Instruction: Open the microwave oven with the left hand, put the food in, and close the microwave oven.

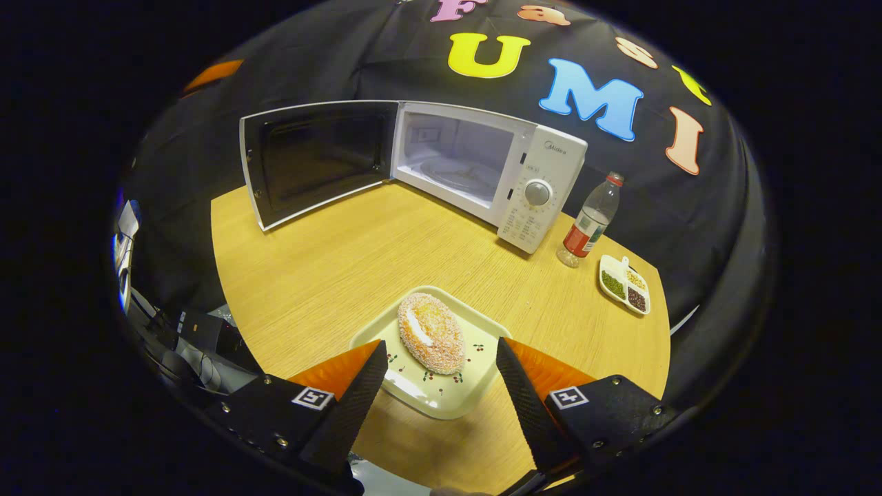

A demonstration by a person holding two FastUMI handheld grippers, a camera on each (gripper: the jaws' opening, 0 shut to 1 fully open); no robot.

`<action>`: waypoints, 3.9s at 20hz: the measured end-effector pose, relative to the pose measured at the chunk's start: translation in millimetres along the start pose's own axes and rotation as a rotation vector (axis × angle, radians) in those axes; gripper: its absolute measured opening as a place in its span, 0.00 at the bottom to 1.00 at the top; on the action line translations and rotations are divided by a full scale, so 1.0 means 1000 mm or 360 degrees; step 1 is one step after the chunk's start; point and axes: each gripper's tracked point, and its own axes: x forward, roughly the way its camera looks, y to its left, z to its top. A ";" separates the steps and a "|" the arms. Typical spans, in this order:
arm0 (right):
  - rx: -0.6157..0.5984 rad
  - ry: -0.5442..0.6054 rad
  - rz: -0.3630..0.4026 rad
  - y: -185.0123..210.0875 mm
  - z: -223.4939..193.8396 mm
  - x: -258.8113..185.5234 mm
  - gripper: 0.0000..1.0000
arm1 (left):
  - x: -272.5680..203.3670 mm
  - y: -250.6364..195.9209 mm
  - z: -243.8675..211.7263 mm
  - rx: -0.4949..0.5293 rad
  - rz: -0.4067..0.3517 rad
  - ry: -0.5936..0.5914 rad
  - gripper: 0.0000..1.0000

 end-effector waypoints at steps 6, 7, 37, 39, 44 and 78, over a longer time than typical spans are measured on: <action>-0.0062 0.0097 -0.0032 0.004 -0.002 0.050 0.98 | 0.032 -0.020 0.054 -0.0051 -0.0149 -0.0120 0.94; -0.0059 0.0116 -0.0027 0.006 -0.003 0.054 0.98 | 0.037 -0.019 0.053 -0.0052 -0.0152 -0.0109 0.94; 0.1386 -0.0282 0.0201 0.014 0.232 0.149 0.72 | 0.121 0.028 0.014 0.0018 -0.0310 -0.0039 1.00; 0.1529 -0.0370 0.0158 0.002 0.260 0.170 0.71 | 0.129 0.036 0.008 0.0027 -0.0305 -0.0021 1.00; 0.1750 -0.0530 0.0037 -0.013 0.305 0.214 0.72 | 0.148 0.048 -0.008 0.0038 -0.0309 0.0003 0.96; 0.1233 -0.0792 -0.0490 -0.074 0.305 0.083 0.98 | 0.171 0.084 -0.037 0.0065 -0.0221 -0.0031 1.00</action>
